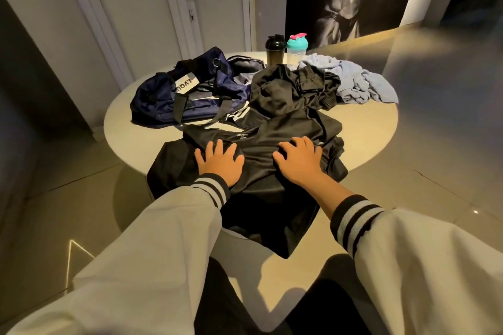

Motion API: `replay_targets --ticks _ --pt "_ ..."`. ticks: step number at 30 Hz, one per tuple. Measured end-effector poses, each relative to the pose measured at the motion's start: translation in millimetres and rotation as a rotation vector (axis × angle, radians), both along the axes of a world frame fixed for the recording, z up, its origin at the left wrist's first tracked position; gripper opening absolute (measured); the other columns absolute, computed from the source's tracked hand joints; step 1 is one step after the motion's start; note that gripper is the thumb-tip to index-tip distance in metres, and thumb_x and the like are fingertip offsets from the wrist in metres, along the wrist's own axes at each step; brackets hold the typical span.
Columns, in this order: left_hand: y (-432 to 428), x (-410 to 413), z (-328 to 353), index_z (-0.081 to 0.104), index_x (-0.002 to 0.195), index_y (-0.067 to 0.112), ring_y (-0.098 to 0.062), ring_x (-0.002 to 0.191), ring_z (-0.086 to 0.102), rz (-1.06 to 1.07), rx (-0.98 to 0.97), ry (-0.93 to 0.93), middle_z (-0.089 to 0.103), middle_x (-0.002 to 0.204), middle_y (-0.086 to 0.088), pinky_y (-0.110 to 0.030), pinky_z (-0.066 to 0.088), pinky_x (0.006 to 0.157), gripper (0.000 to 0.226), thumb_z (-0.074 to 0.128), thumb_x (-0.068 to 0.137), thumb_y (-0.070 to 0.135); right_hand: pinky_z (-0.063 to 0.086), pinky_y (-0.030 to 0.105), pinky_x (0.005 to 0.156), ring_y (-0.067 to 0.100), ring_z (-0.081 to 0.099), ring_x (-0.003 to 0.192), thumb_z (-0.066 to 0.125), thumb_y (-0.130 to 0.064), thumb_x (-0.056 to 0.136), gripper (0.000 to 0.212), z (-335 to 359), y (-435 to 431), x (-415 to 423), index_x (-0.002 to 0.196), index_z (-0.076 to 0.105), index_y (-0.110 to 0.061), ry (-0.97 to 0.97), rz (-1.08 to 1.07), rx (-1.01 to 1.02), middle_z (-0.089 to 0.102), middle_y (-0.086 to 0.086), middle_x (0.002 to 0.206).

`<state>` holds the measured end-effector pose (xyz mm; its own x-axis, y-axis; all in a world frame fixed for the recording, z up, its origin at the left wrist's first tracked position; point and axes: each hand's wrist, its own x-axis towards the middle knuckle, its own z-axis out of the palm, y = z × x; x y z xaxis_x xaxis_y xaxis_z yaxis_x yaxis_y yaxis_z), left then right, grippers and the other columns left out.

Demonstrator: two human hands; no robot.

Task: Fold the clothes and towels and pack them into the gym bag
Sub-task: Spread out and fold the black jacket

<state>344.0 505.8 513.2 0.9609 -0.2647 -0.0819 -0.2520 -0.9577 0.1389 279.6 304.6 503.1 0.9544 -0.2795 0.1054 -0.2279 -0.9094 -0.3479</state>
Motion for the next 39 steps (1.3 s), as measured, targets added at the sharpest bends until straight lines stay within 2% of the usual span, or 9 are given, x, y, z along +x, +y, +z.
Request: replay_targets --ticks 4,6,14,18,23,27,31,34,39 --pt "-30.1 -8.8 11.9 0.042 0.146 0.031 -0.029 0.141 0.028 -0.102 -0.02 -0.238 0.033 0.158 0.0 -0.049 0.021 0.114 0.044 0.038 0.103 0.033 0.033 0.045 0.112 0.029 0.032 0.139 0.048 -0.046 0.101 0.049 -0.5 -1.4 -6.4 0.142 0.053 -0.021 -0.094 0.061 0.027 0.044 0.009 0.147" --pt "-48.6 -11.2 11.8 0.041 0.149 0.032 -0.029 0.14 0.034 -0.211 -0.138 -0.127 0.04 0.155 0.001 -0.046 0.028 0.112 0.047 0.037 0.103 0.044 0.036 0.043 0.109 0.03 0.034 0.136 0.05 -0.043 0.1 0.048 0.1 -6.7 -9.6 0.141 0.055 -0.018 -0.117 0.032 0.057 0.046 0.01 0.143" --pt "-70.7 15.3 7.6 0.021 0.157 0.038 -0.024 0.154 0.003 -0.207 0.041 0.107 0.008 0.168 0.0 -0.054 0.0 0.122 0.073 0.029 0.093 0.074 0.028 0.051 0.111 0.039 0.027 0.139 0.037 -0.057 0.099 0.055 9.5 -53.9 -26.1 0.147 0.04 -0.03 0.063 -0.233 -0.026 0.031 0.012 0.153" --pt "-84.6 14.9 16.6 0.024 0.155 0.042 -0.026 0.154 0.007 -0.27 0.062 0.102 0.012 0.167 -0.001 -0.058 -0.006 0.119 0.063 0.037 0.096 0.062 0.014 0.056 0.117 0.032 0.006 0.152 0.039 -0.054 0.101 0.055 9.0 -50.8 -9.4 0.153 0.032 -0.036 0.052 -0.06 0.101 0.02 0.005 0.164" --pt "-76.7 13.0 10.4 0.018 0.157 0.038 -0.024 0.154 -0.005 -0.415 0.061 0.175 -0.001 0.168 0.0 -0.051 0.0 0.123 0.072 0.043 0.095 0.064 0.045 0.04 0.105 0.023 0.055 0.125 0.051 -0.034 0.1 0.039 21.6 -37.8 3.4 0.137 0.06 -0.024 -0.074 0.216 0.251 0.064 -0.001 0.133" --pt "-53.6 15.7 7.2 0.016 0.156 0.045 -0.023 0.154 -0.006 -0.445 0.042 0.192 -0.001 0.168 0.003 -0.051 -0.001 0.122 0.076 0.044 0.091 0.073 0.055 0.041 0.084 0.026 0.065 0.098 0.05 -0.035 0.097 0.03 26.3 -33.2 4.6 0.117 0.07 -0.025 -0.022 -0.015 0.096 0.072 0.002 0.11" --pt "-50.0 19.5 4.2 0.02 0.155 0.046 -0.021 0.154 -0.004 -0.344 -0.017 0.148 0.002 0.168 0.003 -0.048 -0.002 0.123 0.066 0.042 0.096 0.063 0.036 0.047 0.098 0.027 0.053 0.119 0.045 -0.041 0.101 0.036 16.3 -15.6 2.8 0.132 0.057 -0.027 -0.032 -0.012 -0.093 0.059 0.003 0.129" --pt "-47.9 14.8 -3.4 0.029 0.154 0.041 -0.021 0.153 -0.001 -0.308 -0.093 0.038 0.01 0.167 0.003 -0.046 0.0 0.124 0.062 0.043 0.097 0.059 0.007 0.06 0.116 0.029 0.013 0.151 0.034 -0.048 0.104 0.051 10.2 -7.3 2.9 0.154 0.03 -0.034 0.049 0.004 -0.005 0.018 0.006 0.164" --pt "-33.3 11.3 -10.3 0.041 0.148 0.04 -0.023 0.14 0.022 -0.428 -0.145 -0.098 0.034 0.152 0.007 -0.039 0.013 0.12 0.062 0.039 0.093 0.067 -0.004 0.063 0.117 0.043 -0.007 0.151 0.02 -0.058 0.103 0.062 12.1 -27.6 -4.4 0.159 0.007 -0.035 0.106 -0.224 0.038 -0.009 0.011 0.167"
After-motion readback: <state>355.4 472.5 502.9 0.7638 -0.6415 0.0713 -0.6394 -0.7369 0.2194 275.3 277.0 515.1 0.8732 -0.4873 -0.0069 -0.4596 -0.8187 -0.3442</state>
